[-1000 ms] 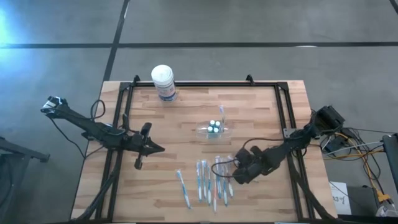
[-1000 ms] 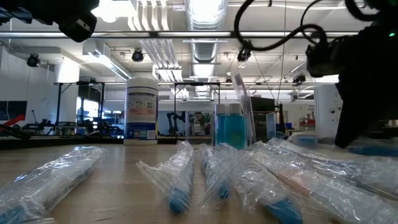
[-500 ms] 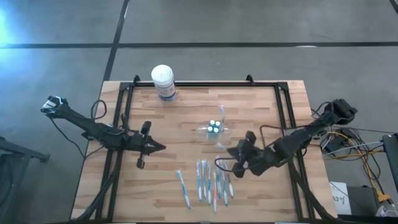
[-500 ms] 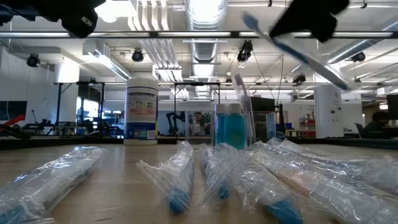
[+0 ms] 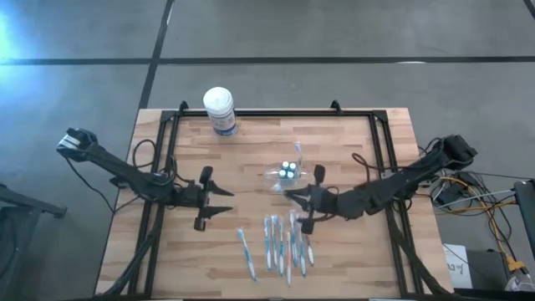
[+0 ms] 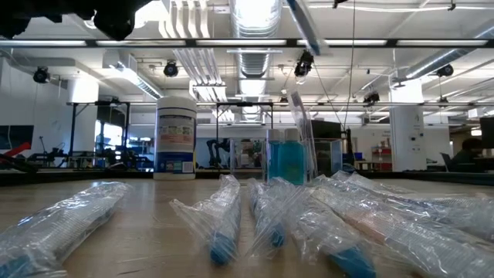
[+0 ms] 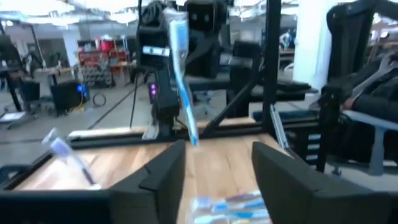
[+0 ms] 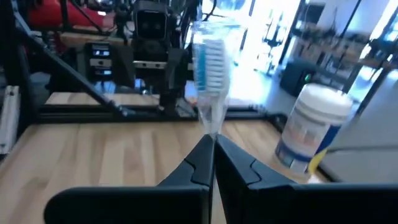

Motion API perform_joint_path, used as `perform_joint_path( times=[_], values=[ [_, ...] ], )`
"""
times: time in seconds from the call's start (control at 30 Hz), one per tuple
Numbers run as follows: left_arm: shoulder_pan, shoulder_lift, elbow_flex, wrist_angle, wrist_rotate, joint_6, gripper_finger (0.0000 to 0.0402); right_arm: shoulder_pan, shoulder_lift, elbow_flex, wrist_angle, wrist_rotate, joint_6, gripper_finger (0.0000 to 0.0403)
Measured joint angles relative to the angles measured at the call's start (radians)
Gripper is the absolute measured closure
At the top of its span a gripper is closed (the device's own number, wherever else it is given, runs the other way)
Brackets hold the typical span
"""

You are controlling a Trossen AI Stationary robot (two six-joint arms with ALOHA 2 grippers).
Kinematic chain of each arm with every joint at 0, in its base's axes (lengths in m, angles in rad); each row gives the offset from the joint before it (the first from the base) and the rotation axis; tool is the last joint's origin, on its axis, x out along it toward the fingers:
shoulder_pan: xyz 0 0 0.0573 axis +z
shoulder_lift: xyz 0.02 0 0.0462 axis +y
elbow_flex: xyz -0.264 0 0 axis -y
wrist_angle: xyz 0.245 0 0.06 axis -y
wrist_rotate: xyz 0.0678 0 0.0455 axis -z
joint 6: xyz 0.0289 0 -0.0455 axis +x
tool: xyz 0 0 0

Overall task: Pick & Place toothbrushing station
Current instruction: Put the blue toothbrush into the transparent organizer

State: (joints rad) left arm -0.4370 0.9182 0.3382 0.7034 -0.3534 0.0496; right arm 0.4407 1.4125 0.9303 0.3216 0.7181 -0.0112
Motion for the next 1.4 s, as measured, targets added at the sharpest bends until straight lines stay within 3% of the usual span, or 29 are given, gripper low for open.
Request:
perform_joint_path(
  times=[0.23, 0.33, 0.4, 0.6, 0.7, 0.9, 1.17, 1.3, 1.4],
  values=[
    [0.05, 0.055, 0.039, 0.048, -0.017, -0.011, 0.0168, -0.026, 0.106, -0.001, 0.269, -0.073, -0.171, 0.0395],
    [0.071, 0.083, 0.055, 0.047, 0.039, -0.017, 0.0166, -0.027, 0.142, 0.007, 0.327, -0.075, -0.21, 0.0394],
    [0.084, 0.109, 0.068, 0.045, 0.095, -0.024, 0.0166, -0.029, 0.162, 0.022, 0.33, -0.075, -0.226, 0.0394],
    [0.12, 0.2, 0.129, 0.047, 0.077, -0.084, 0.0165, -0.03, 0.21, 0.091, 0.334, -0.077, -0.255, 0.0395],
    [0.134, 0.256, 0.173, 0.042, 0.141, -0.098, 0.0165, -0.032, 0.23, 0.132, 0.295, -0.097, -0.257, 0.0394],
    [0.136, 0.339, 0.264, 0.047, 0.156, -0.078, 0.0164, -0.037, 0.265, 0.209, 0.203, -0.099, -0.277, 0.0394],
    [0.137, 0.386, 0.307, 0.052, 0.182, -0.073, 0.0165, -0.035, 0.272, 0.221, 0.174, -0.098, -0.28, 0.0395],
    [0.142, 0.39, 0.308, 0.057, 0.182, -0.055, 0.0185, -0.036, 0.272, 0.216, 0.181, -0.098, -0.277, 0.0395],
    [0.148, 0.391, 0.308, 0.061, 0.182, -0.056, 0.0225, -0.036, 0.272, 0.215, 0.182, -0.098, -0.277, 0.0395]
  ],
)
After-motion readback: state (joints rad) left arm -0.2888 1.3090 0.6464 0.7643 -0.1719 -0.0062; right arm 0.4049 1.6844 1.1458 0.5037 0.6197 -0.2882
